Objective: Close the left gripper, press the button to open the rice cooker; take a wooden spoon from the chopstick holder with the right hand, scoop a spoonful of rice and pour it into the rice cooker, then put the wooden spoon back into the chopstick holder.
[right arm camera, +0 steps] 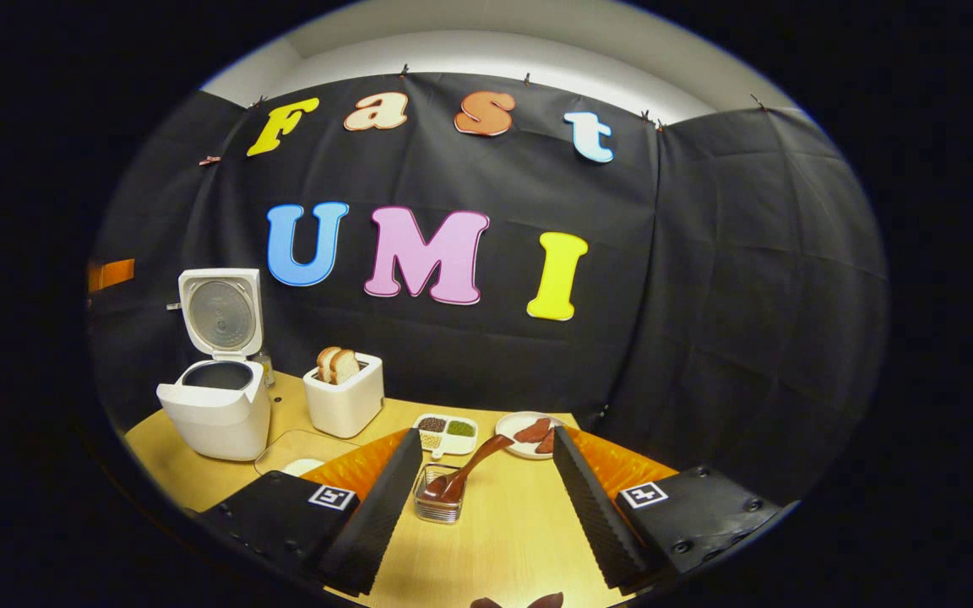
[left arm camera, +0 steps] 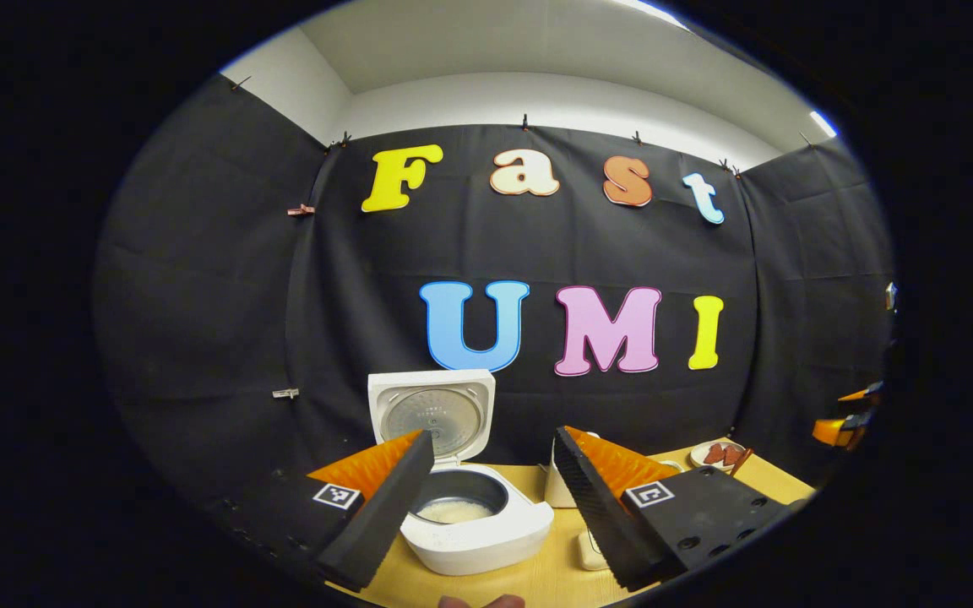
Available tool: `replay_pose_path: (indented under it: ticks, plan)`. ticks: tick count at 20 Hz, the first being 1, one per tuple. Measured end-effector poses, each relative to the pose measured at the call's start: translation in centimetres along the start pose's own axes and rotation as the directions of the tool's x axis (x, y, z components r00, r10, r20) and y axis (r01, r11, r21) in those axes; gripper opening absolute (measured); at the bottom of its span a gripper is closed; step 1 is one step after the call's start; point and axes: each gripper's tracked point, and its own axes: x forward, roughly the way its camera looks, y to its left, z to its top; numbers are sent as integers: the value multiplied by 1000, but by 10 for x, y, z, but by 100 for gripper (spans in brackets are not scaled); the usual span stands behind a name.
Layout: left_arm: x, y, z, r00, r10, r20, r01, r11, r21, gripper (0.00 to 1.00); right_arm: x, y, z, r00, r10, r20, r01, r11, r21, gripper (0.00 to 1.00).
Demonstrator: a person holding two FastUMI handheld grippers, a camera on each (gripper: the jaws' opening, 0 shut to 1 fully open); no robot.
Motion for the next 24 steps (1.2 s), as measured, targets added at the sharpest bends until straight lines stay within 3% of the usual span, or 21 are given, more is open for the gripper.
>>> replay_pose_path:
  ticks: [6, 14, 20, 23, 24]
  plan:
    - [-7, -18, -11, 999, 22, -39, -22, 1000, 0, 98, 72, -2, -74, 987, 82, -137, -77, 996, 43, 98]
    - [-22, -31, -32, 992, 97, -84, -97, 995, 3, 98, 163, 10, -149, 955, 179, -237, -144, 977, 156, 98]
    - [-32, -31, -49, 982, 146, -118, -145, 989, 18, 98, 211, 17, -180, 948, 184, -261, -144, 976, 165, 74]
    - [-37, -29, -55, 976, 169, -134, -166, 985, 34, 98, 222, 24, -182, 950, 191, -247, -153, 974, 165, 45]
    - [-38, -31, -59, 975, 170, -140, -167, 985, 33, 98, 223, 25, -177, 953, 190, -234, -152, 973, 172, 44]
